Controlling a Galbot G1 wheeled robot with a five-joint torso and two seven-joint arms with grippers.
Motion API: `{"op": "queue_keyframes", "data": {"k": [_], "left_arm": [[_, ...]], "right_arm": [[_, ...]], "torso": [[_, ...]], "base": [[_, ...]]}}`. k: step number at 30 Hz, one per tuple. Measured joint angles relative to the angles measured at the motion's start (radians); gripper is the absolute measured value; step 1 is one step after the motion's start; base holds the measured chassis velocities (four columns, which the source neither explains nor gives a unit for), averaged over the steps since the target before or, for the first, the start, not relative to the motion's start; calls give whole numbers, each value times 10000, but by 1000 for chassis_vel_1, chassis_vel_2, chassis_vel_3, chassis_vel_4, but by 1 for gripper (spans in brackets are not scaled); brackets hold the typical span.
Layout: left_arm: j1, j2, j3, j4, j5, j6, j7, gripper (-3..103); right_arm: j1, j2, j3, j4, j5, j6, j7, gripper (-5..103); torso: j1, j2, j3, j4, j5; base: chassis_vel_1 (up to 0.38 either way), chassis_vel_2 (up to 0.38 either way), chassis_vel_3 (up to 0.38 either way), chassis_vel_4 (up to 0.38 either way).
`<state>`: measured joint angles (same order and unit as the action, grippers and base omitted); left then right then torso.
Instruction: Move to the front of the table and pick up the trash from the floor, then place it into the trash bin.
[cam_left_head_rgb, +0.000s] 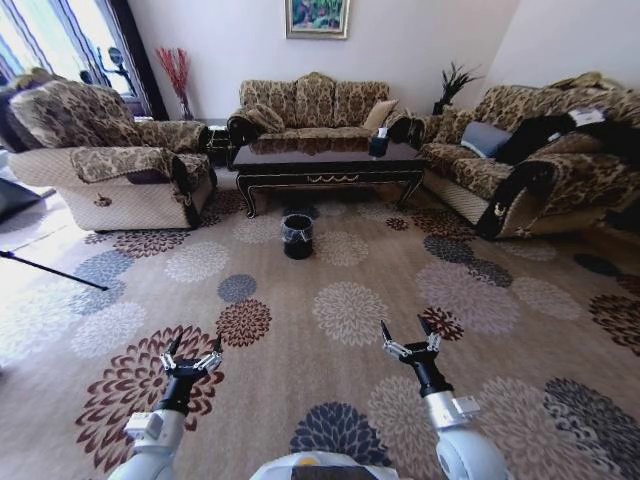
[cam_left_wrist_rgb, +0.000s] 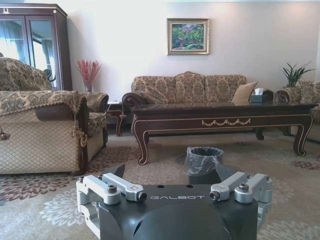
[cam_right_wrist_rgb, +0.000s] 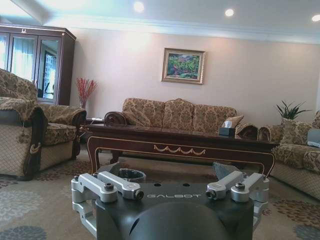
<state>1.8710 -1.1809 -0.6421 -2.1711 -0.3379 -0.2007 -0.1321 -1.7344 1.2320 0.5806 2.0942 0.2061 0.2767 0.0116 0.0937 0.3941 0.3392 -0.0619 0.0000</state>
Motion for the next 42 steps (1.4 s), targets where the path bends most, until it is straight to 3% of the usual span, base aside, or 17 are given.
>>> {"op": "queue_keyframes", "data": {"k": [42], "left_arm": [[0,0,0,0,0,-1,0,100]], "right_arm": [[0,0,0,0,0,0,0,100]], "torso": [[643,1693,1052,0,0]], "base": [[0,0,0,0]]}}
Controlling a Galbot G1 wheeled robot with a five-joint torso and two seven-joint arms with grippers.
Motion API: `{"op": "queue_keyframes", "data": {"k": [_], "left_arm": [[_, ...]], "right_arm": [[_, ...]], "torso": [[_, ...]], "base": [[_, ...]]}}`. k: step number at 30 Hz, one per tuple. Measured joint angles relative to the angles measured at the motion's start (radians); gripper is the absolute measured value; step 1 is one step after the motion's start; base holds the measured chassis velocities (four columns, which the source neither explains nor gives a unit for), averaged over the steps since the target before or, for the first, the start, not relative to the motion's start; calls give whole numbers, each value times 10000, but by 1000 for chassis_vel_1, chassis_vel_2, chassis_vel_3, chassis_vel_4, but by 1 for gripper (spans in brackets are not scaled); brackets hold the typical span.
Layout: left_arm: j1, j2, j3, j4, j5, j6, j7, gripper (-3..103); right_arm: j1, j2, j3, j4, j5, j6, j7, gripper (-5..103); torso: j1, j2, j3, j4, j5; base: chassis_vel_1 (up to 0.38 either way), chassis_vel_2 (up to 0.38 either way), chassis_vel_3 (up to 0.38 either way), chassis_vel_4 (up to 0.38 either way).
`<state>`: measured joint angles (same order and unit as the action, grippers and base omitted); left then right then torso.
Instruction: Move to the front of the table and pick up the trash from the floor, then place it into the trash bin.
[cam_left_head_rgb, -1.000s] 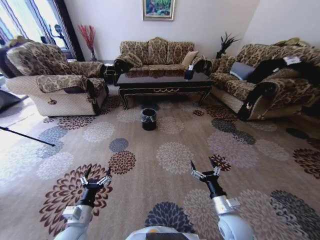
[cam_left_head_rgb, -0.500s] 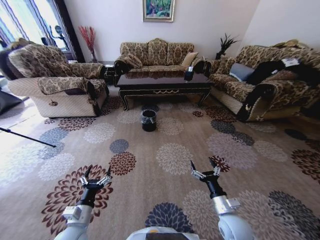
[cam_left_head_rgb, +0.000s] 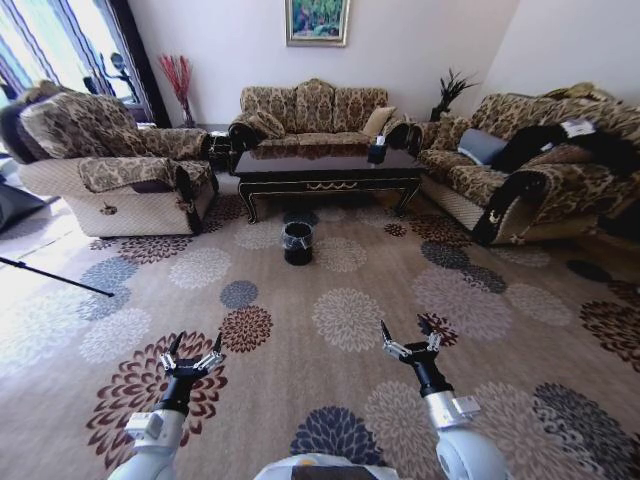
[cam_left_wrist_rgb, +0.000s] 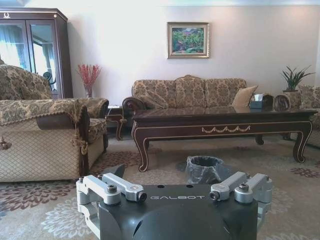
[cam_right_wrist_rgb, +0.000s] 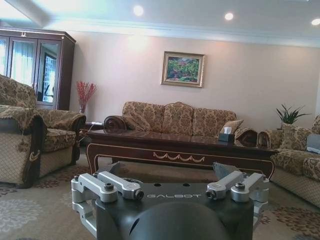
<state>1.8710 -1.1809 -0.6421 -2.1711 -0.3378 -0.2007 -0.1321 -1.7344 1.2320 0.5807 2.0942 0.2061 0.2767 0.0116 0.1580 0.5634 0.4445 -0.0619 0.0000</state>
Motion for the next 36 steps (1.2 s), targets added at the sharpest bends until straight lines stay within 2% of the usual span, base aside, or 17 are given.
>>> {"op": "queue_keyframes", "data": {"k": [36], "left_arm": [[0,0,0,0,0,0,0,100]], "right_arm": [[0,0,0,0,0,0,0,100]], "torso": [[639,1553,913,0,0]], "base": [[0,0,0,0]]}}
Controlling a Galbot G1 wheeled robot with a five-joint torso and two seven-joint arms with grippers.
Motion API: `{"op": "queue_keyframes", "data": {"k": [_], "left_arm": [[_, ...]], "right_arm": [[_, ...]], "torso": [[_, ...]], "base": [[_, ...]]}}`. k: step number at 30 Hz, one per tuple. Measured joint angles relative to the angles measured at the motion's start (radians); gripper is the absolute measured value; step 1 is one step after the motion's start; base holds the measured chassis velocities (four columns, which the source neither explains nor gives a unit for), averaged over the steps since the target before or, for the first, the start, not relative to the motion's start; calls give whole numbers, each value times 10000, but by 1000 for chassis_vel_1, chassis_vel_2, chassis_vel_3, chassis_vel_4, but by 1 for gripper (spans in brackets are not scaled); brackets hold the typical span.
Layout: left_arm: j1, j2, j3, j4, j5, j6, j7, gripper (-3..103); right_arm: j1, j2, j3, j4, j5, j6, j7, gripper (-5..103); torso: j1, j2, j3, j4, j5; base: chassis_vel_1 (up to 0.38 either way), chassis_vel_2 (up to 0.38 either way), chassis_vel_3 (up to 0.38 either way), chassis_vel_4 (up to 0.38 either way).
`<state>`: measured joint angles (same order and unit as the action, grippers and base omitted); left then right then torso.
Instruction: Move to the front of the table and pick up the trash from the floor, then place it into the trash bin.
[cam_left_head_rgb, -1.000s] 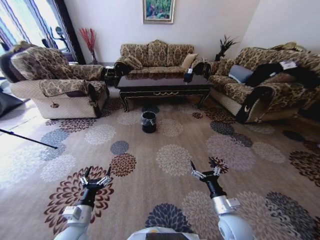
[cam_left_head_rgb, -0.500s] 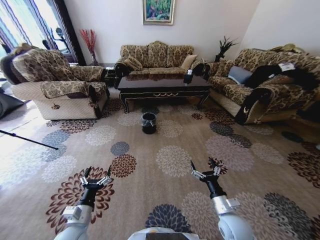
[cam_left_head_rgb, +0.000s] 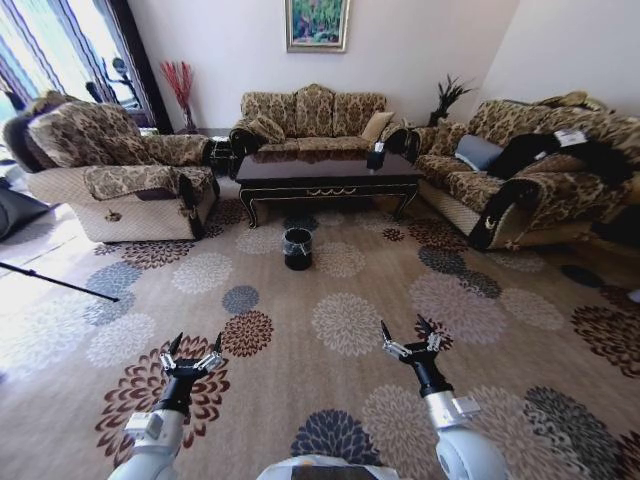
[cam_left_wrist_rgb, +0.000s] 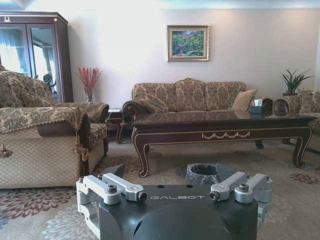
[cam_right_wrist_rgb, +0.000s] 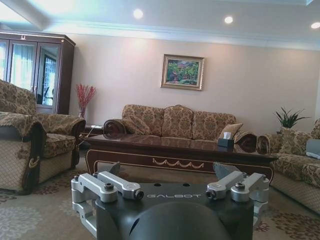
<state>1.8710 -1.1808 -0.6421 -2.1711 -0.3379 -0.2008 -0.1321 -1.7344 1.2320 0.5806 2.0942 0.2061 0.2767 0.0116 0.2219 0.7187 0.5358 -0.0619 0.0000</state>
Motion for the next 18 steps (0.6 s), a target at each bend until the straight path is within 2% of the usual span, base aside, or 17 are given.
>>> {"op": "queue_keyframes", "data": {"k": [18], "left_arm": [[0,0,0,0,0,0,0,100]], "right_arm": [[0,0,0,0,0,0,0,100]], "torso": [[339,799,457,0,0]], "base": [[0,0,0,0]]}}
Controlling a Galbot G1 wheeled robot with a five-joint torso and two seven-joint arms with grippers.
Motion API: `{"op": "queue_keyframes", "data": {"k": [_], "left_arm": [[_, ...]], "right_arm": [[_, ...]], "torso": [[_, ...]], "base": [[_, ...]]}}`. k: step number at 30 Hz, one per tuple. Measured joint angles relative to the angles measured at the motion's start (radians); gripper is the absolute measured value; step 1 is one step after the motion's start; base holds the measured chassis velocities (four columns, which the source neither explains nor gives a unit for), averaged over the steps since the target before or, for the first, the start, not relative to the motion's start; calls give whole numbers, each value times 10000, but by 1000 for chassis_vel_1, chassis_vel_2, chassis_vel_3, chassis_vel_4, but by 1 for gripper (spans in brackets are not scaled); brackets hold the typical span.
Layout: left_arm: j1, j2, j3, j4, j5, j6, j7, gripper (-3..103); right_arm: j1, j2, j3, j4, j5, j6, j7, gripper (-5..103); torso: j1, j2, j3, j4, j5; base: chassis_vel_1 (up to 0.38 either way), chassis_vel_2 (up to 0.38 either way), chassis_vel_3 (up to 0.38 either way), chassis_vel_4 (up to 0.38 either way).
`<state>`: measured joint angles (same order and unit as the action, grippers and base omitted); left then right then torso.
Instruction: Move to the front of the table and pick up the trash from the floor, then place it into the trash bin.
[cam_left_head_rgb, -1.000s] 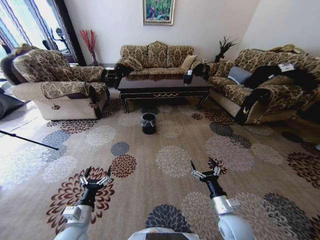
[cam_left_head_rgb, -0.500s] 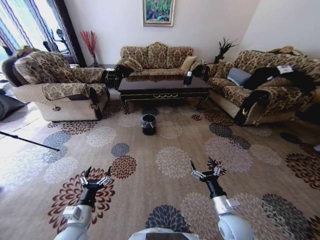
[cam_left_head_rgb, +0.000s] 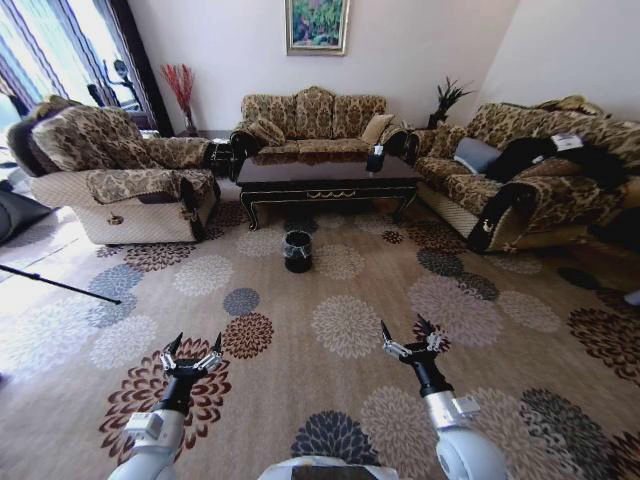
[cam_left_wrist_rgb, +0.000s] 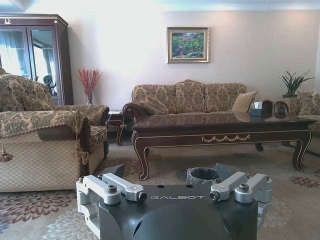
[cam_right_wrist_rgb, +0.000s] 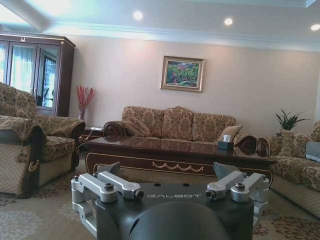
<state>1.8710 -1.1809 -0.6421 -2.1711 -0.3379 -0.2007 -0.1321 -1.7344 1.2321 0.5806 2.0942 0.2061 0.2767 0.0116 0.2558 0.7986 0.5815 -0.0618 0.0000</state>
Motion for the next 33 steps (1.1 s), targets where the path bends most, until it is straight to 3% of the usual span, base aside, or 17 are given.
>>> {"op": "queue_keyframes", "data": {"k": [33], "left_arm": [[0,0,0,0,0,0,0,100]], "right_arm": [[0,0,0,0,0,0,0,100]], "torso": [[646,1493,849,0,0]], "base": [[0,0,0,0]]}}
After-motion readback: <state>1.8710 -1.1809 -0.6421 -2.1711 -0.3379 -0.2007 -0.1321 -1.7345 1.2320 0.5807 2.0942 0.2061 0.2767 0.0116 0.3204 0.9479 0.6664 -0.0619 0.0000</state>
